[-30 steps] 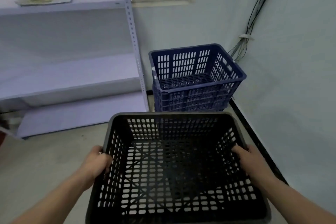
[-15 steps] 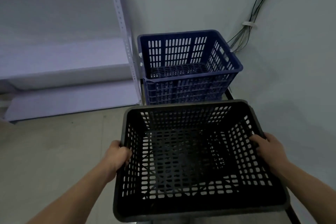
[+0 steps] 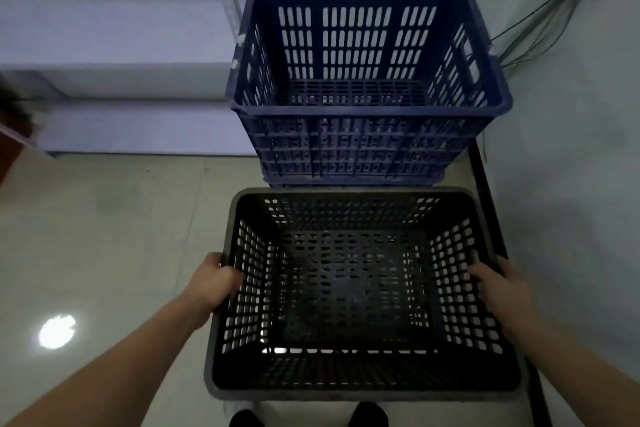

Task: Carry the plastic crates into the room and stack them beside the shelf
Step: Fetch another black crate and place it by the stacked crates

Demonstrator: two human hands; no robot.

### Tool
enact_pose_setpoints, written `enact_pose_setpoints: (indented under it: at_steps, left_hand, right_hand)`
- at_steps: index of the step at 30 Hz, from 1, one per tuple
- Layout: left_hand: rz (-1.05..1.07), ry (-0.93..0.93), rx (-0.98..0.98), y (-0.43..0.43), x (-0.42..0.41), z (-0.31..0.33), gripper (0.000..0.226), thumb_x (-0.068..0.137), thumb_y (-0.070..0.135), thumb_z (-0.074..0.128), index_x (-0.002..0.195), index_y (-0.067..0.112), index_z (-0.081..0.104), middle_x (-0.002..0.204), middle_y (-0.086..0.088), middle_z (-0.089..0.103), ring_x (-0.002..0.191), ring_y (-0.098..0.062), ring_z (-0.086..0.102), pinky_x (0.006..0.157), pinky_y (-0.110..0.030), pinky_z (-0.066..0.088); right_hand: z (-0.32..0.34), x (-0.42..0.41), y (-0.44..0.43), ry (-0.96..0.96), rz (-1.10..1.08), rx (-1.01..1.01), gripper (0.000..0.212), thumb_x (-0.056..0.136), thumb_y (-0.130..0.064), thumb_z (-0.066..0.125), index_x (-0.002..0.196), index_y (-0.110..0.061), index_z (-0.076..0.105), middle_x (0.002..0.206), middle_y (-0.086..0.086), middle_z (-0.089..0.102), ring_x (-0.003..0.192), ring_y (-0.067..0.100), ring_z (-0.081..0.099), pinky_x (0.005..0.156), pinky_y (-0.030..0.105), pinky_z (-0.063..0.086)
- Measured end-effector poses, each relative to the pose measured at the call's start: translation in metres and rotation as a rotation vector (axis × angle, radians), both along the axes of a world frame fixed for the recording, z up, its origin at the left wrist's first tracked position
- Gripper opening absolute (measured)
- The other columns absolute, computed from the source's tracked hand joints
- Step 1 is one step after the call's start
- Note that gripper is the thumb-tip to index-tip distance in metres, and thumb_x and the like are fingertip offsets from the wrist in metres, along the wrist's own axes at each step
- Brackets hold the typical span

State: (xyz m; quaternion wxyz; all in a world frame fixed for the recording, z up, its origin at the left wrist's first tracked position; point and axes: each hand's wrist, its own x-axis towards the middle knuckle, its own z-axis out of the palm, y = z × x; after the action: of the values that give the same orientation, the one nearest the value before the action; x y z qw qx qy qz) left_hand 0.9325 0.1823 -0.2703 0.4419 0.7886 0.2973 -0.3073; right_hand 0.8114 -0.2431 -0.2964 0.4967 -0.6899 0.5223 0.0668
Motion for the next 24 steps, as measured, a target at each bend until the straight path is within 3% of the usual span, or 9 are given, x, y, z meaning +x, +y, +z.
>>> enact_pose_setpoints:
  at_steps: [2, 6, 10, 12, 14, 17, 20, 24]
  left_hand:
    - [0.015, -0.001, 0.009, -0.010, 0.002, -0.010, 0.067, 0.047, 0.013, 0.053, 0.114, 0.009, 0.053, 0.093, -0.024, 0.068, 0.089, -0.043, 0.069, 0.073, -0.050, 0.058]
    - [0.047, 0.012, -0.004, -0.023, 0.008, -0.028, 0.071, 0.047, 0.012, 0.051, 0.118, 0.010, 0.053, 0.096, -0.021, 0.068, 0.081, -0.036, 0.066, 0.065, -0.038, 0.053]
    - [0.041, 0.021, -0.017, -0.028, 0.017, -0.046, 0.073, 0.046, 0.011, 0.052, 0.119, 0.012, 0.054, 0.103, -0.020, 0.067, 0.087, -0.037, 0.066, 0.065, -0.036, 0.053]
    - [0.027, 0.033, -0.027, -0.030, 0.018, -0.054, 0.072, 0.045, 0.010, 0.052, 0.117, 0.010, 0.056, 0.105, -0.020, 0.068, 0.093, -0.039, 0.066, 0.067, -0.039, 0.055]
    - [0.009, 0.038, -0.031, -0.029, 0.017, -0.064, 0.069, 0.046, 0.010, 0.052, 0.114, 0.010, 0.057, 0.106, -0.020, 0.068, 0.097, -0.040, 0.066, 0.073, -0.047, 0.057]
    - [-0.014, 0.034, -0.034, -0.026, 0.016, -0.075, 0.067, 0.047, 0.010, 0.053, 0.114, 0.011, 0.055, 0.106, -0.018, 0.068, 0.097, -0.039, 0.066, 0.077, -0.048, 0.057]
    - [-0.041, 0.040, -0.037, -0.024, 0.015, -0.080, 0.068, 0.047, 0.011, 0.054, 0.115, 0.013, 0.052, 0.107, -0.015, 0.067, 0.098, -0.037, 0.066, 0.077, -0.045, 0.057]
    - [-0.077, 0.027, -0.010, -0.021, 0.013, -0.080, 0.065, 0.047, 0.013, 0.055, 0.112, 0.015, 0.052, 0.106, -0.015, 0.068, 0.097, -0.035, 0.066, 0.082, -0.050, 0.058]
  right_hand:
    - [-0.008, 0.009, -0.008, 0.000, 0.020, -0.002, 0.073, 0.077, -0.042, 0.072, 0.144, -0.019, 0.054, 0.094, 0.005, 0.065, 0.093, 0.028, 0.061, 0.097, 0.052, 0.051]
    - [-0.028, 0.024, -0.022, -0.002, 0.036, 0.010, 0.064, 0.092, -0.024, 0.071, 0.150, -0.009, 0.048, 0.079, -0.003, 0.059, 0.080, 0.021, 0.056, 0.084, 0.046, 0.045]
    - [-0.050, 0.032, -0.027, -0.022, 0.028, 0.024, 0.058, 0.094, -0.021, 0.070, 0.148, -0.009, 0.050, 0.093, 0.008, 0.066, 0.094, 0.031, 0.063, 0.095, 0.050, 0.049]
    - [-0.061, 0.030, -0.026, -0.012, 0.044, 0.043, 0.035, 0.094, -0.020, 0.070, 0.127, -0.018, 0.058, 0.100, 0.010, 0.069, 0.099, 0.033, 0.066, 0.095, 0.047, 0.051]
    - [-0.073, 0.026, -0.026, 0.002, 0.069, 0.055, 0.030, 0.092, -0.021, 0.071, 0.120, -0.019, 0.062, 0.102, 0.008, 0.072, 0.102, 0.032, 0.068, 0.098, 0.048, 0.052]
    - [-0.088, 0.022, -0.027, -0.019, 0.083, 0.022, 0.041, 0.080, -0.038, 0.076, 0.119, -0.040, 0.061, 0.114, 0.004, 0.075, 0.108, 0.031, 0.069, 0.104, 0.054, 0.052]
    - [-0.089, 0.023, -0.024, -0.032, 0.100, 0.020, 0.063, 0.085, -0.031, 0.077, 0.144, -0.031, 0.056, 0.122, 0.000, 0.069, 0.113, 0.028, 0.065, 0.108, 0.052, 0.049]
    - [-0.086, 0.020, -0.022, -0.031, 0.104, 0.013, 0.072, 0.076, -0.040, 0.076, 0.144, -0.032, 0.054, 0.122, 0.001, 0.071, 0.113, 0.031, 0.067, 0.106, 0.055, 0.051]
